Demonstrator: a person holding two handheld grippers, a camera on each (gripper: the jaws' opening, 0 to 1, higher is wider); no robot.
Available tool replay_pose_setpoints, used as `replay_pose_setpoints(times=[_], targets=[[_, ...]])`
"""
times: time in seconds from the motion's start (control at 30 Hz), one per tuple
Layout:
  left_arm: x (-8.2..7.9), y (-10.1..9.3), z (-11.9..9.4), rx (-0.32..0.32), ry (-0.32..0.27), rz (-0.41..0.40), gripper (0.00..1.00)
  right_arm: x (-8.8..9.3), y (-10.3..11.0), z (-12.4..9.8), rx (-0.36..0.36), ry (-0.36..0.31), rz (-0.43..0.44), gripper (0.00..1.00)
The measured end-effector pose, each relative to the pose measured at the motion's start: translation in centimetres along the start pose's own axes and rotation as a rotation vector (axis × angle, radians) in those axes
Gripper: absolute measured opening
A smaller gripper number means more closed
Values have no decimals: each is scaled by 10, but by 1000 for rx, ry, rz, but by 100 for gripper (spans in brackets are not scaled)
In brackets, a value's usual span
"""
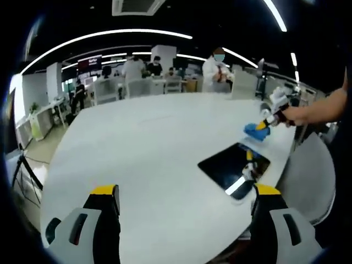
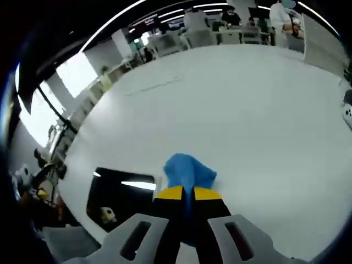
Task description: Wipe the mirror surface with the cleaning cloth until all visible marks leave the cleaned area.
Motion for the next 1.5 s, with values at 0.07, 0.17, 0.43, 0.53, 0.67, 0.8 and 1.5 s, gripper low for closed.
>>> replay_pose_setpoints(times=[0.07,0.17,0.43,0.53,0.67,0.8,1.5], targets=[[0,1,0,2,-1,-1,100,-2,8,2,-19,6,16,0],[0,1,-1,3,-5,-4,100,-4,22,9,-57,17,35,0],[1,0,-1,3,-10,-23,100,2,49,41,-54,64,-16,0],[-2,-2,-1,7,-16,-20,100,5,53,50,-26,75,-95,0],[-1,0,-2,8,-11,-14,100,9,53,61,33,83,-66,1],[2,3,-5,3,-5,-16,100,20,57,66,30,141,-108,1],[1,6,-6,-2,9,-6,100,16,105,89,-16,176,-87,0]])
Point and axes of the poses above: the point that each gripper's makers call its tool centre point, and the gripper's own axes: z roughly forward along the fingers, y roughly to its left, x roughly out of its underside, the point moved 10 cm from there along -z, roughly backward along the fingers, and after that the axes turned 4 degrees about y, right-handed, at the moved point
